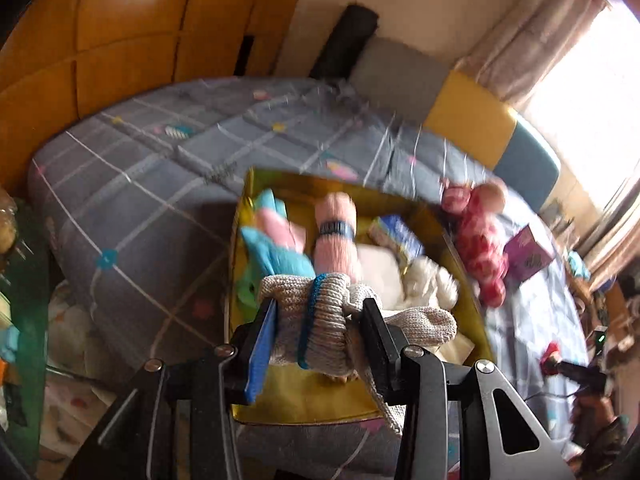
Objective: Organize soft objects
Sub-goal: 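Carry the gloves into the gold tray and open the left gripper while the right holds the sock, then carry the red sock into the gold tray and open the right gripper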
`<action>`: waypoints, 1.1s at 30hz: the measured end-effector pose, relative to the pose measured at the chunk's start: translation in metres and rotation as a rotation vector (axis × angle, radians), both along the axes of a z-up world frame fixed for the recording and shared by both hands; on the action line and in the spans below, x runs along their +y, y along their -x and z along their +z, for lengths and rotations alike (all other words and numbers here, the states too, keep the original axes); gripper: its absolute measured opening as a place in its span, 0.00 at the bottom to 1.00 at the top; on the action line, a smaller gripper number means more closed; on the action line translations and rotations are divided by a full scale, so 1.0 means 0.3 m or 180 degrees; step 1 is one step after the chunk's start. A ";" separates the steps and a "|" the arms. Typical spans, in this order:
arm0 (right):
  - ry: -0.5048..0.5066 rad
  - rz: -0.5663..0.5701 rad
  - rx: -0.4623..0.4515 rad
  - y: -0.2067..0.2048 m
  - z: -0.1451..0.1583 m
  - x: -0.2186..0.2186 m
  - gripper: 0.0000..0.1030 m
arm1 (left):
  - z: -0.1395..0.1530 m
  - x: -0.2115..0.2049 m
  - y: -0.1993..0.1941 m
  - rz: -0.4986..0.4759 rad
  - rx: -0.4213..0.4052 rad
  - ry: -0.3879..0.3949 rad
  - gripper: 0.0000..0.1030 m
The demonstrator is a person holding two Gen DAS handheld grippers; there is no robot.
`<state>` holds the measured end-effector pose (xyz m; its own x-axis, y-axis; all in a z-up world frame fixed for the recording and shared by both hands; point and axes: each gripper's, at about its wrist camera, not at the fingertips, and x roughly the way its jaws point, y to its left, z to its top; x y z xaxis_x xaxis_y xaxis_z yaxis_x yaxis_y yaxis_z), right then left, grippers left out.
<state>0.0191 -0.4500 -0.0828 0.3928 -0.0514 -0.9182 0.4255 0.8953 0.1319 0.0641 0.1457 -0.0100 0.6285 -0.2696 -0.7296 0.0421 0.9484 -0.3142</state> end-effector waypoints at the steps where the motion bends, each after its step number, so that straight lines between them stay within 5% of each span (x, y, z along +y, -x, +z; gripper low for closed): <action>1: 0.0006 0.0002 0.0000 0.000 0.000 0.003 0.30 | -0.022 -0.024 -0.014 -0.0055 0.0051 -0.0061 0.41; 7: 0.0019 0.0016 0.0002 0.002 -0.001 -0.003 0.30 | -0.155 -0.111 -0.068 -0.0176 0.0385 -0.0423 0.54; 12: 0.0031 0.0026 0.0010 -0.003 -0.003 -0.001 0.30 | -0.123 -0.102 -0.025 -0.0062 0.0145 -0.0662 0.72; 19: 0.0088 0.0050 0.0013 -0.003 -0.003 0.007 0.30 | -0.068 -0.112 0.007 0.0136 -0.0133 -0.0839 0.73; 24: 0.0175 0.0094 0.0027 -0.004 -0.004 0.023 0.30 | -0.020 -0.149 0.025 0.0172 -0.0273 -0.0846 0.82; 33: 0.0311 0.0148 0.0048 -0.012 0.015 0.042 0.30 | 0.020 -0.203 0.057 0.0112 -0.0342 -0.0891 0.85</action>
